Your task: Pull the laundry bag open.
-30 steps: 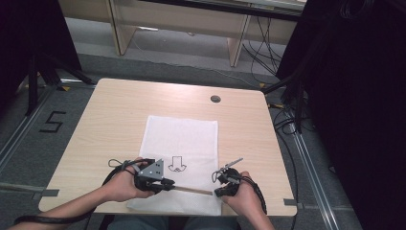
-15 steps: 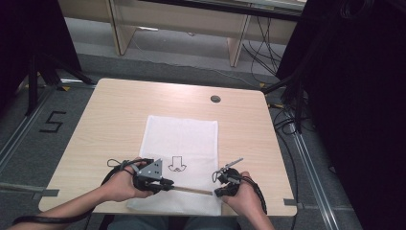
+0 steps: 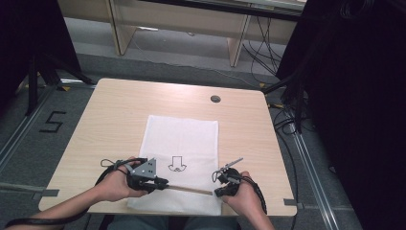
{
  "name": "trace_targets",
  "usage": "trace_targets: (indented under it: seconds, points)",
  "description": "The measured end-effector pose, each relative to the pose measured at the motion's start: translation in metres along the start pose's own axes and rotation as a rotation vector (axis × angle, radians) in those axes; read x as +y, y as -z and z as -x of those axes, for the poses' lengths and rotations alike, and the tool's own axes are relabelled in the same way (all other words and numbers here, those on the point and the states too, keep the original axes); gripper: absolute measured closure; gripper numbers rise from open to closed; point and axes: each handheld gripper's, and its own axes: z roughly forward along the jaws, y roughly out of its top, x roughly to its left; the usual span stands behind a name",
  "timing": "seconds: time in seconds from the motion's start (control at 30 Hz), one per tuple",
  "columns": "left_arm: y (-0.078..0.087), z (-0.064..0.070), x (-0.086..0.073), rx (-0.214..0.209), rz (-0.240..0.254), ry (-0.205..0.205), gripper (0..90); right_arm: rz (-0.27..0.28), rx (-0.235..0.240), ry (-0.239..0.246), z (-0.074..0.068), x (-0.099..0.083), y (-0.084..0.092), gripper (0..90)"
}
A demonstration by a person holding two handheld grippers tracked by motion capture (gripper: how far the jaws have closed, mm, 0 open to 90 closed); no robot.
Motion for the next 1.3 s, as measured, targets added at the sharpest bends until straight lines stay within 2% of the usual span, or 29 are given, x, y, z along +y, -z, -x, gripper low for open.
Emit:
trace_targets:
  seconds: [0.2, 0.23, 0.37, 0.43, 0.77, 0.83, 0.87, 1.03, 1.3]
  points:
    - [0.0, 0.0001, -0.0005, -0.001, 0.006, 0.003, 82.1, 0.002, 0.005, 0.0, 0.0002, -0.0002, -0.0001, 90.0]
    - [0.0005, -0.0005, -0.0006, 0.0, -0.005, -0.003, 82.1, 0.002, 0.007, 0.002, 0.0004, -0.0002, -0.0002, 90.0]
    - [0.0014, -0.0009, -0.0027, -0.01, 0.011, 0.015, 82.1, 0.004, 0.006, 0.002, 0.0003, -0.0003, -0.0002, 90.0]
    - [0.0024, -0.0008, -0.0029, -0.004, 0.0, 0.004, 82.1, 0.0, 0.008, 0.001, 0.0004, -0.0001, -0.0001, 90.0]
    - [0.004, -0.0006, -0.0044, -0.004, 0.008, 0.012, 82.1, 0.004, 0.004, 0.003, 0.0002, -0.0004, -0.0001, 90.0]
    - [0.0055, -0.0014, -0.0053, -0.001, 0.002, 0.002, 82.1, 0.004, 0.004, 0.005, 0.0002, -0.0004, -0.0002, 90.0]
    - [0.0053, -0.0005, -0.0057, -0.002, 0.006, 0.015, 82.1, 0.004, 0.005, 0.004, 0.0003, -0.0004, -0.0002, 90.0]
    - [0.0066, -0.0016, -0.007, -0.002, -0.001, 0.004, 82.1, 0.008, 0.005, 0.011, 0.0006, -0.0003, -0.0004, 90.0]
    - [0.0084, -0.0021, -0.0088, -0.002, 0.004, 0.018, 82.1, 0.003, 0.004, 0.005, 0.0002, -0.0005, -0.0001, 90.0]
